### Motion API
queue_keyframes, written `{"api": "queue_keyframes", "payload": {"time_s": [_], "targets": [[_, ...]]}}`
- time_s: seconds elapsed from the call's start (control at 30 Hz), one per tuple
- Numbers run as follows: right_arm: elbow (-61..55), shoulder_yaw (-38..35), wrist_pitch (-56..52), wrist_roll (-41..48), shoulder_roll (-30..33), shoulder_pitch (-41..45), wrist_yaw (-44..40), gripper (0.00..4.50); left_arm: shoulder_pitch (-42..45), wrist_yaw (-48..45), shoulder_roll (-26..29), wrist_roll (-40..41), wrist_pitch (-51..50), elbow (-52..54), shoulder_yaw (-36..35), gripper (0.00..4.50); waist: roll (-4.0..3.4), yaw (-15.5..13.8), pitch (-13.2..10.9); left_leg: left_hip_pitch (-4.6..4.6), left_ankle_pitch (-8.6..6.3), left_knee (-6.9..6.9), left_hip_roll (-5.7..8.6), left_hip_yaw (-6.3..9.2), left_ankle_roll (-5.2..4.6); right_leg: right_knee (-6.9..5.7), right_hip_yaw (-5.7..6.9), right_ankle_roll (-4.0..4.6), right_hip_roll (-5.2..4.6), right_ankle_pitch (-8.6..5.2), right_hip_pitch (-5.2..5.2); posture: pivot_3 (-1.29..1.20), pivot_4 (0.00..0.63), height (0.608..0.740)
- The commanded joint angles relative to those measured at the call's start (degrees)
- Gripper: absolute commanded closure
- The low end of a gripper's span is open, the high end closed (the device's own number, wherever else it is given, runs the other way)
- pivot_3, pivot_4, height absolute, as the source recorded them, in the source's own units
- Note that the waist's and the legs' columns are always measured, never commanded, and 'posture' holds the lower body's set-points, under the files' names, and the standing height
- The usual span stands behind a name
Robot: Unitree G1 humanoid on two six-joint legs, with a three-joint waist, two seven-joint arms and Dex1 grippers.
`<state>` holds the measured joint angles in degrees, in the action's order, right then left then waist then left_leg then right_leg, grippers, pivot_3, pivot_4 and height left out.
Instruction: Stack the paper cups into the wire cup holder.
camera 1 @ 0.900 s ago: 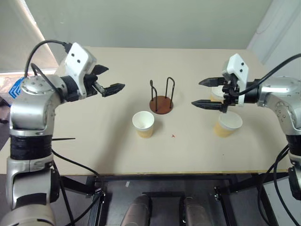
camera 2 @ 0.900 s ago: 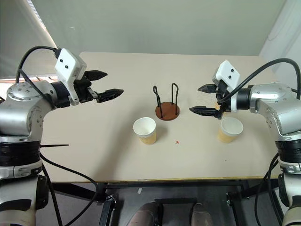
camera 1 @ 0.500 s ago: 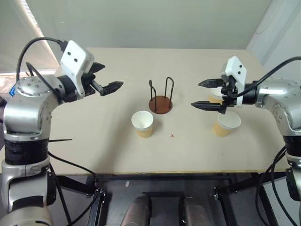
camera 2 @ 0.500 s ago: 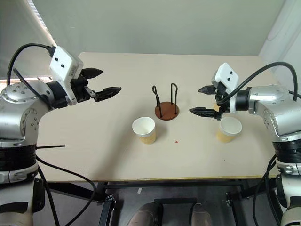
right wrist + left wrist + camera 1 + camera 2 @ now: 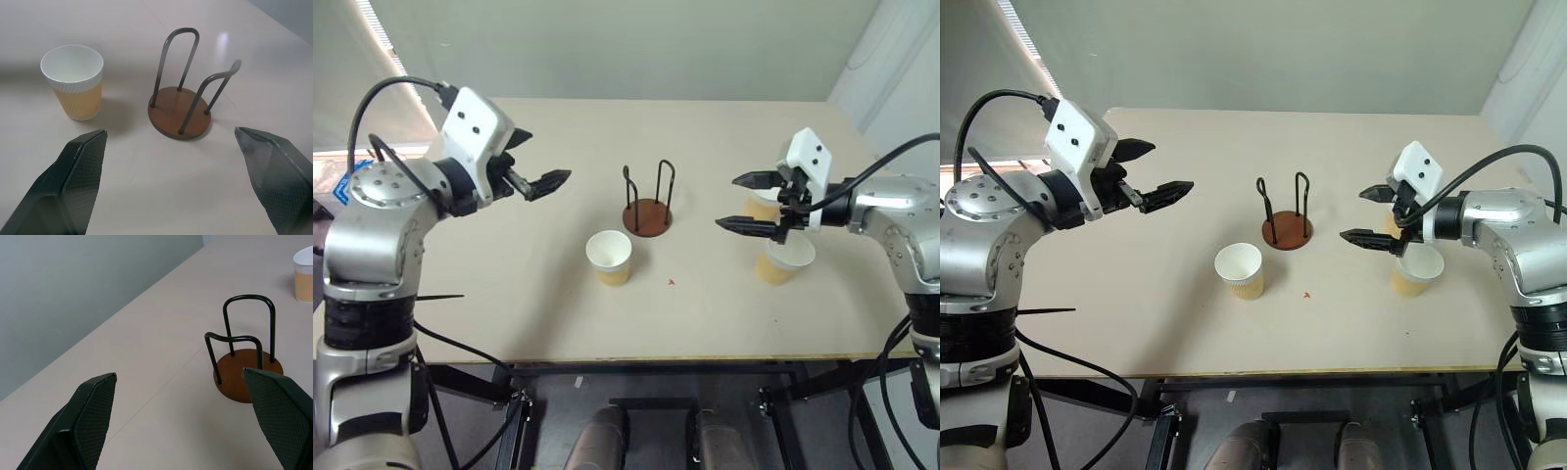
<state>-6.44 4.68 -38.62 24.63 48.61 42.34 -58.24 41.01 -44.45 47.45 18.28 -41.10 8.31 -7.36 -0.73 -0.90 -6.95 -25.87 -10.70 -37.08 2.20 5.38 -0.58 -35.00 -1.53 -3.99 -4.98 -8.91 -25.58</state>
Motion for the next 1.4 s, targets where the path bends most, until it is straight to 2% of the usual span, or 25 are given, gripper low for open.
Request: {"api": "queue_keyframes", "payload": {"time_s": [0.03, 0.17, 0.4, 0.57, 0.9, 1.03, 1.4], "targets": [[-1.82, -3.49, 0.12, 0.3, 1.38, 0.07, 0.17, 0.08, 1.63, -0.37, 0.82, 0.58, 0.62, 0.56, -0.62, 0.0, 0.0, -0.01, 0.0, 0.0, 0.0, 0.0, 0.0, 0.0, 0.0, 0.0, 0.0, 0.0, 0.0, 0.0, 0.0, 0.0, 0.15, 0.74], [-2.47, -4.3, -0.15, 0.52, 1.91, -0.88, 0.08, 0.08, 1.6, -0.64, 0.96, 0.77, 0.43, 0.5, -0.35, 0.0, 0.0, 0.0, 0.0, 0.0, -0.02, 0.0, 0.0, 0.01, -0.03, -0.01, 0.01, 0.01, 0.0, 0.01, 0.0, 0.0, 0.15, 0.74], [-3.28, -4.73, -1.14, 0.59, 2.44, -0.45, 0.38, 0.08, 1.59, 2.15, -3.02, 1.56, -1.19, 1.49, 0.97, 0.0, 0.0, -0.04, 0.0, 0.0, -0.01, 0.01, 0.0, 0.01, -0.05, -0.01, 0.01, 0.02, 0.0, 0.01, 0.01, 0.0, 0.15, 0.74], [-5.99, -6.41, -3.56, 1.85, 4.42, -1.44, 0.26, 0.08, 1.84, 1.28, -3.93, 1.86, -1.71, 0.87, 3.06, 0.0, 0.02, -0.04, -0.01, 0.0, 0.0, 0.02, 0.0, 0.01, -0.04, -0.01, 0.01, 0.02, -0.01, 0.02, 0.0, 0.0, 0.15, 0.74], [-14.19, -11.63, -12.86, 9.66, 6.47, -4.92, 1.53, 0.08, 4.23, -1.29, -5.17, 2.49, -5.18, -3.29, 7.81, 0.0, 0.05, -0.23, -0.03, -0.03, 0.05, 0.01, 0.02, 0.01, 0.05, 0.04, 0.01, 0.0, -0.01, 0.01, 0.03, 0.0, 0.15, 0.74], [-16.92, -13.48, -15.56, 11.93, 7.03, -6.34, 2.98, 0.08, 5.5, -1.23, -7.86, 2.83, -6.37, -6.0, 9.4, 0.0, 0.05, -0.29, -0.03, -0.02, 0.07, 0.02, 0.01, 0.01, 0.02, 0.02, 0.02, -0.01, -0.01, 0.01, 0.03, 0.0, 0.15, 0.74], [-20.31, -16.42, -18.06, 14.42, 8.53, -9.12, 5.91, 0.08, 10.06, -0.36, -13.83, -1.95, -1.16, -16.63, 13.58, 0.0, 0.07, -0.56, -0.04, -0.05, 0.15, 0.01, 0.04, 0.02, 0.0, 0.06, 0.0, -0.21, -0.02, 0.02, 0.05, 0.0, 0.15, 0.74]]}}
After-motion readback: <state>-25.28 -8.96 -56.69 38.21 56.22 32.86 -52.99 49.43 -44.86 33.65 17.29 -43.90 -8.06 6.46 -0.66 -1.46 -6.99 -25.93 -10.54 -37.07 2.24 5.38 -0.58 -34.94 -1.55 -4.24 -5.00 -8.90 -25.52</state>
